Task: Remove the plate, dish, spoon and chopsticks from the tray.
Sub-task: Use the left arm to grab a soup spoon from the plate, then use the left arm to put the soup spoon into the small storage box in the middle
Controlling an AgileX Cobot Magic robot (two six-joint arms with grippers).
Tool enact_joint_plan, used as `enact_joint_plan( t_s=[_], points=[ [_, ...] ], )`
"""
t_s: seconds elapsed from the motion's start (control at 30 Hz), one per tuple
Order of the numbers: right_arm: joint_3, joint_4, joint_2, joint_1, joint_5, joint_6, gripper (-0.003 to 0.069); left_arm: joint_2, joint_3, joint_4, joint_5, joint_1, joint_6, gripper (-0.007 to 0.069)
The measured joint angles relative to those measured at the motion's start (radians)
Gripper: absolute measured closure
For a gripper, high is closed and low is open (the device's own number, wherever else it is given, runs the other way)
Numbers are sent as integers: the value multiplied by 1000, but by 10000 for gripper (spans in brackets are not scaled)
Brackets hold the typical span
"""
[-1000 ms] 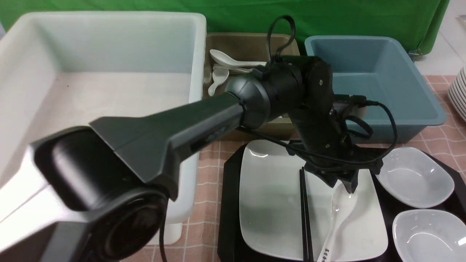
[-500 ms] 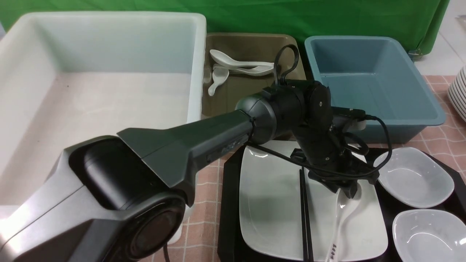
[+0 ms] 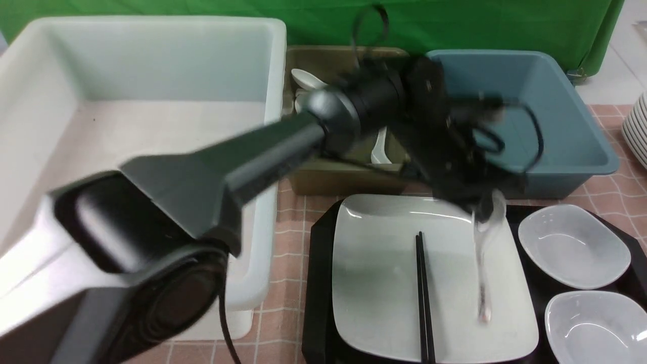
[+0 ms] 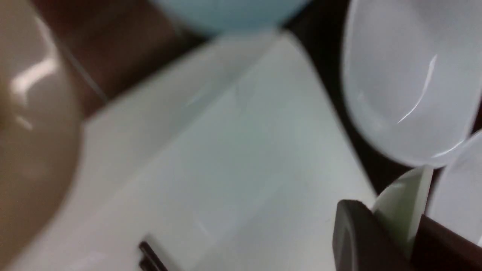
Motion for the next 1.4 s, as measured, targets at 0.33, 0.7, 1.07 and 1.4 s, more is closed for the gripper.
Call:
enact_joint_plan(
  t_s=[0.33, 0.7, 1.07, 1.4],
  points=[
    [0, 0, 0, 0, 2, 0, 520, -74, -191, 7, -95, 258, -109, 594],
    [0, 0, 0, 0, 4, -1, 503, 66, -192, 45, -167, 370, -237, 517],
    [0, 0, 0, 0, 8, -1, 486, 68, -235, 65, -20, 370, -226, 261],
    [0, 0, 0, 0, 19, -1, 481, -56, -358, -18, 189, 370, -91, 537]
  ],
)
